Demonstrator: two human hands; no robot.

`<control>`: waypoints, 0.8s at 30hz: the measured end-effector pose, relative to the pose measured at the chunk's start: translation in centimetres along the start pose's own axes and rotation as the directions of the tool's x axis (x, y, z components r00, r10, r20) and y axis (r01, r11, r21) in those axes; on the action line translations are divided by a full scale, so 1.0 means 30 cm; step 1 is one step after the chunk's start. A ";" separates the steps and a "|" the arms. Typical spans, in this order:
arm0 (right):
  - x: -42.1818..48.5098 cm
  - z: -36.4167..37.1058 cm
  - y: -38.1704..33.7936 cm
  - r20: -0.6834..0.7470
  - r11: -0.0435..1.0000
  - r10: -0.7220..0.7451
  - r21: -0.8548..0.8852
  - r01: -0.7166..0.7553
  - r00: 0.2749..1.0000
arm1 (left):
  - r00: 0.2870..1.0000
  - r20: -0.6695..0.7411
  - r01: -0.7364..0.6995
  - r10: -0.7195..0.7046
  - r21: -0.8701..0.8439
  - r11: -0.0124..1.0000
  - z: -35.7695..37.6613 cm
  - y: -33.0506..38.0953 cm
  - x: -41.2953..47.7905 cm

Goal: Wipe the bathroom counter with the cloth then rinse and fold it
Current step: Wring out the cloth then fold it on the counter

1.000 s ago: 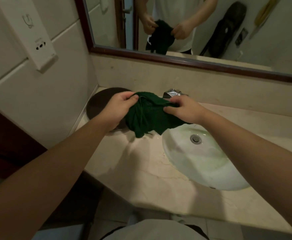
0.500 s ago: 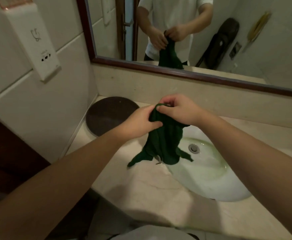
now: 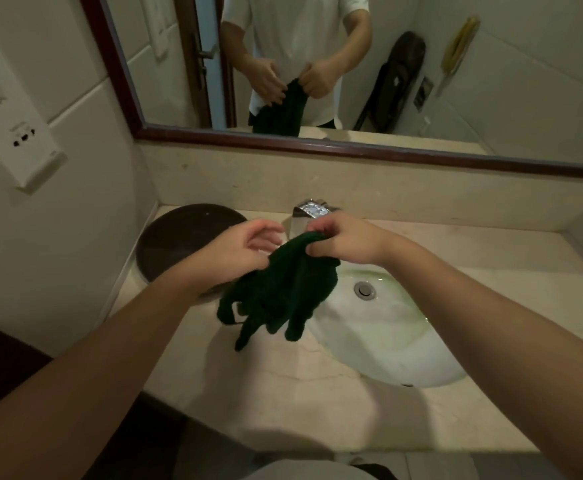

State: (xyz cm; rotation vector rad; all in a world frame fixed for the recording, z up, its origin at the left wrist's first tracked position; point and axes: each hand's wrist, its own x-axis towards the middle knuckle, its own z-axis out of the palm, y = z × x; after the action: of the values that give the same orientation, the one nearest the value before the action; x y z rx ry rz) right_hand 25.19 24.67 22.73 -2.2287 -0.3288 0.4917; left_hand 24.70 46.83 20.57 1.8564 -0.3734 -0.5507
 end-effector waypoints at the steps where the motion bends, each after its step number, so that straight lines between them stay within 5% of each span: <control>1: 0.003 0.004 -0.016 0.030 0.999 -0.033 0.013 0.033 0.999 | 0.997 0.042 -0.061 0.059 0.040 0.997 0.017 0.027 0.004; 4: 0.016 0.005 -0.049 0.041 0.991 -0.094 0.095 0.090 0.995 | 0.989 0.052 -0.148 0.141 0.177 0.973 0.069 0.108 0.030; 7: 0.005 -0.014 -0.010 0.034 0.892 -0.089 0.447 0.065 0.995 | 0.994 0.033 -0.113 0.108 0.257 0.960 0.064 0.133 0.042; 10: -0.014 0.011 0.047 -0.069 0.799 -0.053 0.595 0.083 0.996 | 0.989 -0.114 -0.063 0.093 0.241 0.968 0.040 0.138 0.038; 18: 0.044 0.244 0.065 -0.194 0.973 -0.054 0.211 0.096 0.980 | 0.932 -0.323 -0.172 0.165 0.006 0.985 -0.009 0.203 0.048; 24: 0.071 0.258 0.100 -0.204 0.990 0.121 0.093 -0.104 0.971 | 0.837 -0.457 -0.326 0.300 0.024 0.945 -0.108 0.273 0.022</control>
State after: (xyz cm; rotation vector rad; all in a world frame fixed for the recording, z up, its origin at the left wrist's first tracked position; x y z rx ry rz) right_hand 23.81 28.74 15.31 -2.2032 -0.0704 0.3193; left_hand 27.08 46.27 29.05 1.7566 -0.3304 0.1063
